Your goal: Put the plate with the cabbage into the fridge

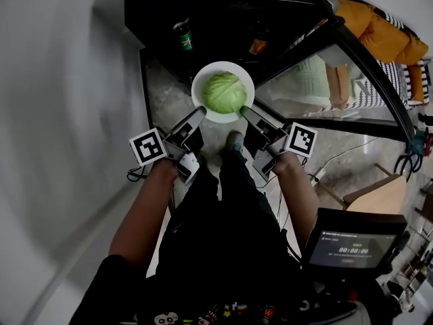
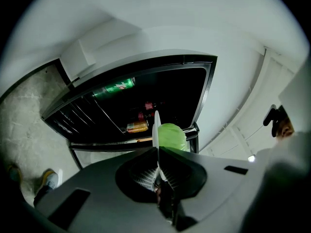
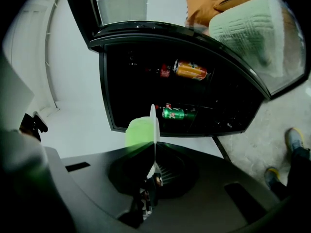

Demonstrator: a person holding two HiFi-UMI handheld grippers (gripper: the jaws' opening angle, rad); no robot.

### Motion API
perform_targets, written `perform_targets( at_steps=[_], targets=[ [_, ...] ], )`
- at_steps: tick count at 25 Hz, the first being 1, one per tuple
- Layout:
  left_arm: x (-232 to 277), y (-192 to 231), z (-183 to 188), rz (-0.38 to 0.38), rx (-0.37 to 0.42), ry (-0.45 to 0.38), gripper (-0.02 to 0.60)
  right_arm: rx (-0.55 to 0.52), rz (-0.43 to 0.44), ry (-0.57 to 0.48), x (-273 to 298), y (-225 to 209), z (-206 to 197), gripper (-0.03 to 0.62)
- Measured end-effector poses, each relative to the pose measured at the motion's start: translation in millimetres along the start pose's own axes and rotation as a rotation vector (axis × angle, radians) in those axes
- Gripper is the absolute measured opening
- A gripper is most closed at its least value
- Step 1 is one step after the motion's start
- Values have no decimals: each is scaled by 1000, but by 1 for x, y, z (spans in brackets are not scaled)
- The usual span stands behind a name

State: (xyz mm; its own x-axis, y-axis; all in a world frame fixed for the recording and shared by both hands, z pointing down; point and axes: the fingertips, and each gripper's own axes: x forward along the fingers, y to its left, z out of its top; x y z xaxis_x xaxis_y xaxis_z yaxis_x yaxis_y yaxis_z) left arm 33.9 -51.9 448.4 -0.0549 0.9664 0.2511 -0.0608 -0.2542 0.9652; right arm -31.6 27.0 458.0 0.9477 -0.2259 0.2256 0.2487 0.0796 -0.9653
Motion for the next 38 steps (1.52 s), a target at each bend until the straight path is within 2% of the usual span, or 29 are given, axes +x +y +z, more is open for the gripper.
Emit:
perform_targets(
  at_steps=[7, 12, 17, 20, 25, 33, 38],
  targets=[
    [1, -17, 5, -76, 117, 12, 11, -100, 78, -65, -2, 15, 2, 15],
    [2, -22, 6, -81, 148, -1, 11, -104, 97, -80, -4, 18, 4, 15],
    [-3, -31, 6, -151, 183, -4, 11, -190, 105, -93, -6, 32, 2, 15],
    [-3, -32, 6, -161, 179, -10, 11, -207, 107, -85, -6, 34, 2, 15],
    [-1, -28, 6, -128, 148, -18, 11, -180, 83, -61, -2, 29, 4, 15],
    [0, -34, 4, -145, 134, -34, 11, -170, 113, -65, -1, 35, 2, 15],
    [-1, -35, 5, -137, 153, -39, 11, -157, 112, -64, -1, 33, 2, 15]
  ],
)
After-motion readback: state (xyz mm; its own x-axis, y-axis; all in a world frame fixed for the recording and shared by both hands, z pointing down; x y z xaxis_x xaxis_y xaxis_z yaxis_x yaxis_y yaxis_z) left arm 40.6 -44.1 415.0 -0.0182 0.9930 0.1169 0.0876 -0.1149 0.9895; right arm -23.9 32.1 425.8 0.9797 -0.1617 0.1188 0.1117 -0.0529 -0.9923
